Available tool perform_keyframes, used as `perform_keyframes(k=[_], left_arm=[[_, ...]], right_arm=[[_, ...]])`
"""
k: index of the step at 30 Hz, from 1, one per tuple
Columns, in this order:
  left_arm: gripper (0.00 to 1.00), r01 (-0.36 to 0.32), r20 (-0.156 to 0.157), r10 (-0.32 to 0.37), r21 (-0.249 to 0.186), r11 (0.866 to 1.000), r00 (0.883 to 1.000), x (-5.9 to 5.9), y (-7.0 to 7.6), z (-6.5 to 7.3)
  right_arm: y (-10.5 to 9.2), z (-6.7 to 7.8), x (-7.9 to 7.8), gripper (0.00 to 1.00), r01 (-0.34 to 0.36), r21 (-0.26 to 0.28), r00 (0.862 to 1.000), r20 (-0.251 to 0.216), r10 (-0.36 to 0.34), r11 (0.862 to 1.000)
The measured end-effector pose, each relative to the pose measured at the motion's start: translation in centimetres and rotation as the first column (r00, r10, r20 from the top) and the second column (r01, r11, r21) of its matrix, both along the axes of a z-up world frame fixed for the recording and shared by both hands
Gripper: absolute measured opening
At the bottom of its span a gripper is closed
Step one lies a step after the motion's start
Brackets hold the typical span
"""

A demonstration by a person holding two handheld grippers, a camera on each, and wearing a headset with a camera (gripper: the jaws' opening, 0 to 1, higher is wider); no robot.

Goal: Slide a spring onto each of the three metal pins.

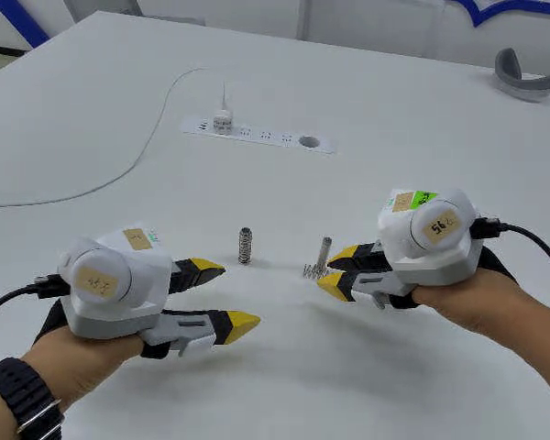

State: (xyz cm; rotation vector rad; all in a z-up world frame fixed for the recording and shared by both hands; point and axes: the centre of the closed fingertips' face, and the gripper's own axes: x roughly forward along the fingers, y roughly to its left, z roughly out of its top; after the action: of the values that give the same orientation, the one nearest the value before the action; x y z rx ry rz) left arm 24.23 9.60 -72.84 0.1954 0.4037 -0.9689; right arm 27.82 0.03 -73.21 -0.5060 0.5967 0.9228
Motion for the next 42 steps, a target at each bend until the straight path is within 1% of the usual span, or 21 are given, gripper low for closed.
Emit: perform_keyframes(k=[2,7,10,14,20,31,42], left_arm=[[0.48,0.001,0.001,-0.001,0.001,1.000,1.000,0.0,0.0,0.0],[0.48,0.000,0.001,0.000,0.004,1.000,1.000,0.0,0.1,0.1],[0.48,-0.002,-0.001,0.002,0.007,1.000,1.000,0.0,0.3,0.0],[0.47,-0.004,-0.003,0.004,0.009,1.000,1.000,0.1,0.4,-0.1],[0.47,0.000,-0.007,0.000,0.011,1.000,1.000,0.0,0.3,-0.2],[0.46,0.002,-0.009,-0.002,0.012,1.000,1.000,0.0,0.3,-0.3],[0.45,0.005,-0.008,-0.005,0.016,1.000,1.000,-0.1,0.3,-0.2]], right_arm=[[-0.1,-0.2,0.2,0.18,0.004,-0.004,1.000,-0.003,-0.004,1.000],[-0.9,-1.2,0.9,0.18,0.032,-0.015,0.999,-0.030,-0.032,0.999],[-1.1,-1.8,1.1,0.18,0.034,-0.031,0.999,-0.041,-0.036,0.999],[-1.2,-2.3,1.3,0.18,0.041,-0.039,0.998,-0.056,-0.043,0.998],[-1.2,-2.9,1.4,0.17,0.029,-0.066,0.997,-0.075,-0.034,0.997],[-1.2,-3.5,1.2,0.16,0.016,-0.085,0.994,-0.109,-0.026,0.996],[-1.1,-3.7,0.9,0.12,0.024,-0.076,0.989,-0.141,-0.035,0.997]])
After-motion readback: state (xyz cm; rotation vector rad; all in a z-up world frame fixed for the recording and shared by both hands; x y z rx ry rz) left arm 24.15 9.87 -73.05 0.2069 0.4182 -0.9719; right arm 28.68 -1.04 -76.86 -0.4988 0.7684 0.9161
